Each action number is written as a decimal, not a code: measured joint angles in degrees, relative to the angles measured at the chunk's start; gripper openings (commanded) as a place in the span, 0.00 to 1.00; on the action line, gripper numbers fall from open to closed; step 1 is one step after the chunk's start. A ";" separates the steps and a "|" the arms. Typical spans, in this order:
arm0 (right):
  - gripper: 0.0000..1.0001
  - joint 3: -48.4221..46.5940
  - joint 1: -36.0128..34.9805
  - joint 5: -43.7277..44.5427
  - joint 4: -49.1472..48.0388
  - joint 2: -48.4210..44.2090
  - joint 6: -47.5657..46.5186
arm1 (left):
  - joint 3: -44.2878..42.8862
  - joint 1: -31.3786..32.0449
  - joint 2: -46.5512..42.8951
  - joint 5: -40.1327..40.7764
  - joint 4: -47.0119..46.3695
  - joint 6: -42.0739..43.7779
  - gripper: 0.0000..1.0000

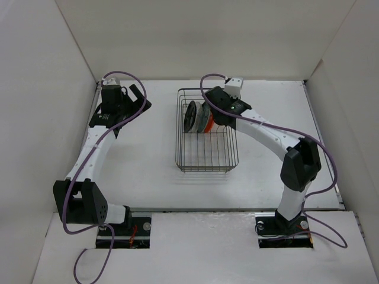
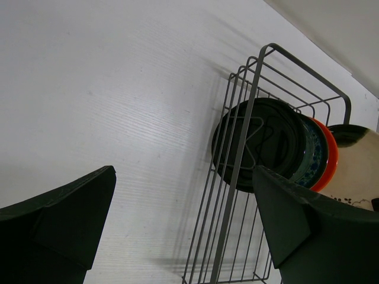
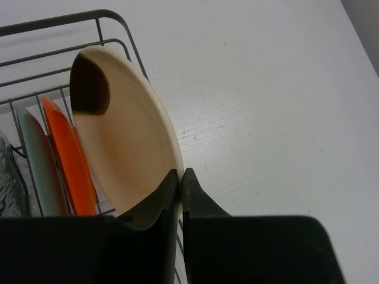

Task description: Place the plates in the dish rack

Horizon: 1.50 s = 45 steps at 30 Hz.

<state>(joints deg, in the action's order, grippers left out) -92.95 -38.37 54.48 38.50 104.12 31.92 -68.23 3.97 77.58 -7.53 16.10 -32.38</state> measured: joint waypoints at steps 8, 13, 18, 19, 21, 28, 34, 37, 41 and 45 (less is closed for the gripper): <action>0.37 -0.28 -1.57 0.26 0.81 2.05 0.92 | 0.00 0.00 0.00 0.00 0.00 0.00 1.00; 0.53 -0.57 -2.23 0.63 1.99 2.32 1.09 | 0.00 0.00 0.00 0.00 0.00 0.00 1.00; 0.53 -1.40 -2.29 1.09 2.12 1.75 1.07 | 0.00 0.00 0.00 0.00 0.00 0.00 1.00; 0.53 -1.40 -2.29 1.20 2.01 1.40 1.05 | 0.00 0.00 0.00 0.00 0.00 0.00 1.00; 0.53 -1.40 -2.32 1.31 1.84 0.57 1.05 | 0.00 0.00 0.00 0.00 0.00 0.00 1.00; 0.53 0.44 -1.03 1.07 -0.24 -0.87 1.14 | 0.00 0.00 0.00 0.00 0.00 0.00 1.00; 0.53 6.95 2.38 -3.13 -5.40 -2.89 0.74 | 0.00 0.00 0.00 0.00 0.00 0.00 1.00; 0.53 7.63 3.39 -5.86 -7.76 -3.63 -0.76 | 0.00 0.00 0.00 0.00 0.00 -0.02 1.00; 0.53 7.91 3.91 -9.14 -11.43 -4.13 -3.21 | 0.00 0.00 0.00 0.00 0.00 -0.02 1.00; 0.48 8.44 4.20 -12.76 -13.99 -4.44 -5.05 | 0.00 0.00 0.00 0.00 0.00 -0.02 1.00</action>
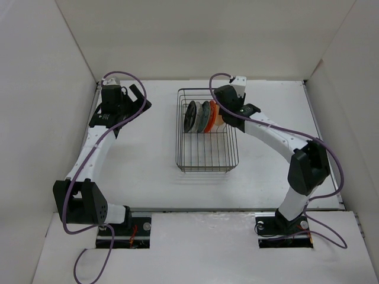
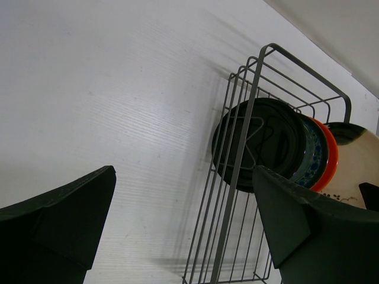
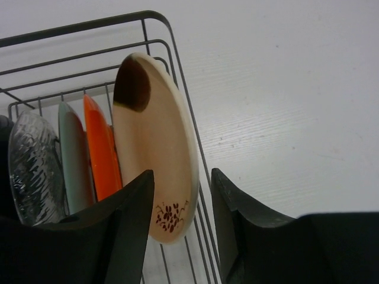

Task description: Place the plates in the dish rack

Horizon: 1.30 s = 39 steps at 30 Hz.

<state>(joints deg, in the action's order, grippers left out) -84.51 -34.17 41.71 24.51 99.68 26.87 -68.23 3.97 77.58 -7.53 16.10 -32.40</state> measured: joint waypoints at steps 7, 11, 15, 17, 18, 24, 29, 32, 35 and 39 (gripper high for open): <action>0.48 0.04 0.04 -4.26 -1.88 -0.02 -1.40 | 0.00 0.00 0.00 0.00 0.00 0.02 1.00; 0.48 0.11 0.07 -5.99 -2.54 -0.35 -1.88 | 0.00 0.00 0.00 0.00 0.00 0.02 1.00; 0.47 0.26 0.37 -8.37 -3.63 -0.96 -2.32 | 0.00 0.00 0.00 0.00 0.00 0.02 1.00; 0.47 0.26 0.48 -8.70 -3.76 -1.09 -2.49 | 0.00 0.00 0.00 0.00 0.00 0.00 1.00; 0.47 0.26 0.48 -8.68 -3.74 -1.09 -2.54 | 0.00 0.00 0.00 0.00 0.00 0.02 1.00; 0.51 0.26 0.50 -8.74 -3.17 -1.88 -2.71 | 0.00 0.00 0.00 0.04 0.02 0.02 1.00; 0.80 0.09 0.46 -12.44 -0.83 -8.24 -5.70 | -0.68 0.00 0.00 1.25 1.46 0.55 1.00; 0.85 -0.66 0.48 -15.21 1.88 -13.99 -9.42 | -2.99 0.00 -0.35 3.82 4.02 1.11 1.00; 0.94 -0.55 1.18 -17.00 4.98 -21.09 -12.24 | -4.94 0.48 -3.15 9.11 6.05 1.36 1.00; 0.98 3.78 3.67 -17.16 7.85 -33.92 -13.62 | -5.33 1.11 -9.77 14.91 8.68 0.92 1.00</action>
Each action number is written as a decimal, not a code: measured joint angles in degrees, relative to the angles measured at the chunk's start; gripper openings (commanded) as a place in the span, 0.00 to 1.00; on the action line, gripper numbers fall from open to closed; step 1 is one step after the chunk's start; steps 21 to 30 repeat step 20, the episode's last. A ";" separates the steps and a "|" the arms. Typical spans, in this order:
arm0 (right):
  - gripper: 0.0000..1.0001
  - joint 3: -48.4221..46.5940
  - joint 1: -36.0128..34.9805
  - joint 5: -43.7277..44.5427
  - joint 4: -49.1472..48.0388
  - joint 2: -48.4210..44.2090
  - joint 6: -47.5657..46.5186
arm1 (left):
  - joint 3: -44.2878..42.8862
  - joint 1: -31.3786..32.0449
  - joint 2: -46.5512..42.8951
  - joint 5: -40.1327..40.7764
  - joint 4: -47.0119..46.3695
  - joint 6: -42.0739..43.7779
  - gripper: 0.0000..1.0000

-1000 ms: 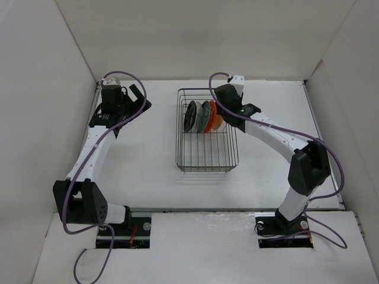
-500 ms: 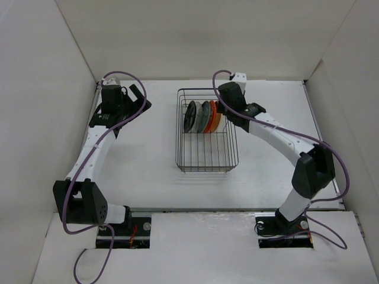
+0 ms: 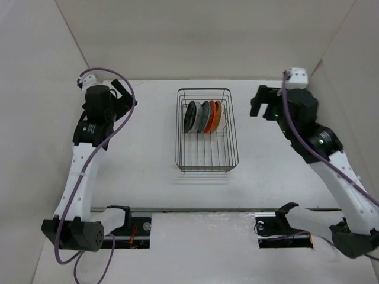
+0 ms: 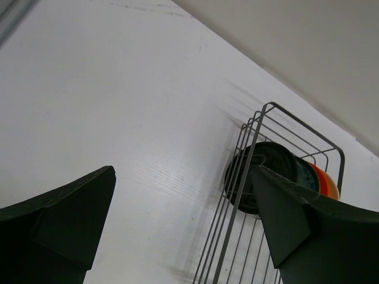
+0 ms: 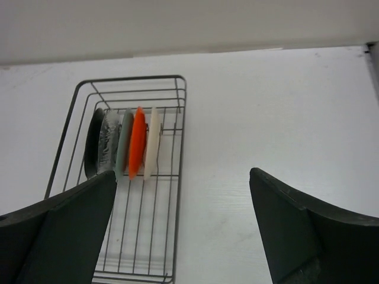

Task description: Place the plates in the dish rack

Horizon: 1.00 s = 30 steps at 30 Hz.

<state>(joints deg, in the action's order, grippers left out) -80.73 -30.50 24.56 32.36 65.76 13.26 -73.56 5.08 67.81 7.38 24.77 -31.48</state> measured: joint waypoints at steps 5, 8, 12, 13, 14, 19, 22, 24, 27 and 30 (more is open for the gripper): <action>1.00 1.05 5.51 1.01 4.81 -13.79 1.38 | 0.07 0.17 -9.81 4.20 2.99 -1.05 1.00; 1.00 1.18 5.86 2.62 8.00 -18.67 2.51 | -0.55 0.17 -14.01 6.10 5.38 -1.40 1.00; 1.00 1.25 5.86 4.98 12.22 -20.81 3.91 | -2.75 0.17 -15.98 7.89 7.87 -1.38 1.00; 1.00 1.51 5.86 5.49 12.90 -20.68 4.20 | -2.93 0.17 -16.26 8.15 8.15 -1.40 1.00; 1.00 1.88 5.86 5.81 13.55 -20.61 4.37 | -2.97 0.17 -16.31 8.35 8.50 -1.38 1.00; 1.00 3.26 5.86 7.23 16.15 -20.74 4.74 | -2.91 0.17 -16.22 8.76 9.94 -1.40 1.00; 1.00 3.26 5.86 7.39 16.28 -20.87 4.76 | -2.91 0.17 -16.26 8.81 10.05 -1.38 1.00; 1.00 3.26 5.86 7.39 16.28 -20.87 4.76 | -2.91 0.17 -16.26 8.81 10.05 -1.38 1.00; 1.00 3.26 5.86 7.39 16.28 -20.87 4.76 | -2.91 0.17 -16.26 8.81 10.05 -1.38 1.00; 1.00 3.26 5.86 7.39 16.28 -20.87 4.76 | -2.91 0.17 -16.26 8.81 10.05 -1.38 1.00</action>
